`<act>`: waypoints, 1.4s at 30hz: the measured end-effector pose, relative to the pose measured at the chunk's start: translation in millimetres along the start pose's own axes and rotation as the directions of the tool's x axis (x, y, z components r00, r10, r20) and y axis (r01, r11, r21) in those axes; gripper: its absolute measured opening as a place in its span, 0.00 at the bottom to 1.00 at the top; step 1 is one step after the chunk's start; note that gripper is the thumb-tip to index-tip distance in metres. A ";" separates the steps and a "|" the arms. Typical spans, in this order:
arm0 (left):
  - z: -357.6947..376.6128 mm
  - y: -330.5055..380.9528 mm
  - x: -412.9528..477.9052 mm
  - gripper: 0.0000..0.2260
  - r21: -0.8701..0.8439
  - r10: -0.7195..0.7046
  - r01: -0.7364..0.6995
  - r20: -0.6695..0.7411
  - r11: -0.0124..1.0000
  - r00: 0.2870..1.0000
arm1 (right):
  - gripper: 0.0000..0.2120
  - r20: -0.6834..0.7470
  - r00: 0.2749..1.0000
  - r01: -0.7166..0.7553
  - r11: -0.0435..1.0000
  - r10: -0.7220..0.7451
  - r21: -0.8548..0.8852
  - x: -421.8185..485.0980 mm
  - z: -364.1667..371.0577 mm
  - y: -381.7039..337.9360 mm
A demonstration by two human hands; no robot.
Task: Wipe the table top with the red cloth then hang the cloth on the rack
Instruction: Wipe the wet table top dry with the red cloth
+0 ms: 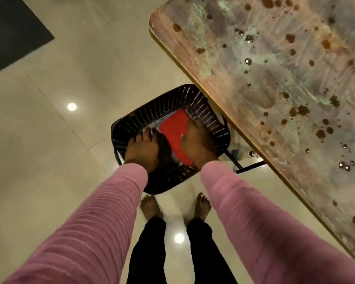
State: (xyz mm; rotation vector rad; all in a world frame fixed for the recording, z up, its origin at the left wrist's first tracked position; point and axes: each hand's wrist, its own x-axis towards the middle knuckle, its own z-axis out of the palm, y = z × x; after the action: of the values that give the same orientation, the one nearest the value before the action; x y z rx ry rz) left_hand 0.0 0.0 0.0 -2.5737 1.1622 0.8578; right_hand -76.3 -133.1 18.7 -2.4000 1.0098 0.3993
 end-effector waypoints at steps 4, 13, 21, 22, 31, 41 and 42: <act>9.3 3.4 9.3 0.32 0.053 0.026 -0.030 0.071 0.998 0.997 | 0.20 0.073 0.988 -0.139 0.990 0.136 0.036 25.8 5.1 20.5; 32.3 17.0 24.4 0.26 0.191 0.056 -0.081 0.132 0.978 0.990 | 0.28 0.187 0.961 -0.224 0.969 0.202 0.105 65.9 20.4 27.7; 38.8 12.7 28.9 0.24 0.245 0.087 -0.105 0.084 0.964 0.993 | 0.16 0.066 0.973 -0.228 0.953 0.219 0.200 66.1 33.2 15.9; 38.5 12.9 28.8 0.24 0.244 0.093 -0.112 0.087 0.963 0.992 | 0.15 0.086 0.974 -0.224 0.946 0.209 0.233 65.3 31.7 16.1; 43.1 13.4 27.9 0.26 0.238 0.077 -0.088 0.054 0.967 0.996 | 0.50 0.457 0.846 -0.448 0.832 0.276 0.327 81.2 18.7 28.7; 4.9 9.7 11.7 0.33 0.159 0.043 -0.077 0.204 0.984 0.978 | 0.22 0.362 0.932 -0.161 0.915 0.017 0.371 19.1 -37.5 -10.2; -3.4 11.2 7.3 0.34 0.108 0.040 -0.061 0.188 0.992 0.981 | 0.20 0.365 0.931 -0.136 0.902 -0.025 0.409 10.2 -50.0 -16.8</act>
State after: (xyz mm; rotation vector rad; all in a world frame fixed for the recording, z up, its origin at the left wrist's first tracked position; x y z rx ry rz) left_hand -3.0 -13.5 -0.8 -2.3269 1.1894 0.9896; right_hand -53.5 -156.5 61.3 -1.8199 0.8886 0.5535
